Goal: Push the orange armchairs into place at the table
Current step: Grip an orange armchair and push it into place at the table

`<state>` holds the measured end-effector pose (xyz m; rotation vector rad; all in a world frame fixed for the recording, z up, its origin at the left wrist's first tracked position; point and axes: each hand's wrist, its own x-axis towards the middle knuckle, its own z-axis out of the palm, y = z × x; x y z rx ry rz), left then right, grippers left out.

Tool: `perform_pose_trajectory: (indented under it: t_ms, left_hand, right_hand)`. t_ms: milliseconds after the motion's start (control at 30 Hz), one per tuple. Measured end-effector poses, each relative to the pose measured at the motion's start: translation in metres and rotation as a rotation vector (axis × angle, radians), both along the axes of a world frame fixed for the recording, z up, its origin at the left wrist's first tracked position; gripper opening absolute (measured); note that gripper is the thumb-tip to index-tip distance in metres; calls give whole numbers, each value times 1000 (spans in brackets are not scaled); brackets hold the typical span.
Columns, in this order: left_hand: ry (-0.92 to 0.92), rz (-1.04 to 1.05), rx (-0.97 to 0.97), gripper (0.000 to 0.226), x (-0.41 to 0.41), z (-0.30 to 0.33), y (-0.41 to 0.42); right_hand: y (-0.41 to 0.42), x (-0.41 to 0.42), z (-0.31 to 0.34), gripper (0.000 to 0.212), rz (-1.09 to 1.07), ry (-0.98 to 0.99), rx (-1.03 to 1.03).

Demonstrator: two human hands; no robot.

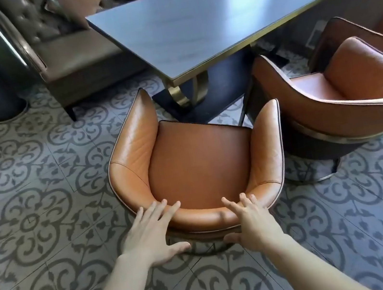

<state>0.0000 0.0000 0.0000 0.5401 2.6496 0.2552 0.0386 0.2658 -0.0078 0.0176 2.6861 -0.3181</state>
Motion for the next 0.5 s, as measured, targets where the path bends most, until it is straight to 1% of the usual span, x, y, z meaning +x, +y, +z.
perform_pose_trajectory:
  t_ms: [100, 200, 300, 400, 500]
  left_hand:
    - [36, -12, -9, 89, -1, -11, 1]
    - [81, -1, 23, 78, -3, -20, 3]
    - [152, 21, 58, 70, -9, -25, 5]
    - [206, 4, 53, 68, -13, -27, 6]
    - [199, 0, 18, 67, -15, -29, 3]
  right_hand:
    - [0, 4, -10, 81, -72, 37, -38]
    - [2, 5, -19, 68, -75, 92, -56]
    - [4, 3, -23, 64, -75, 107, -53]
    - [3, 3, -26, 62, -90, 113, -46]
    - [1, 6, -29, 61, -115, 108, -43]
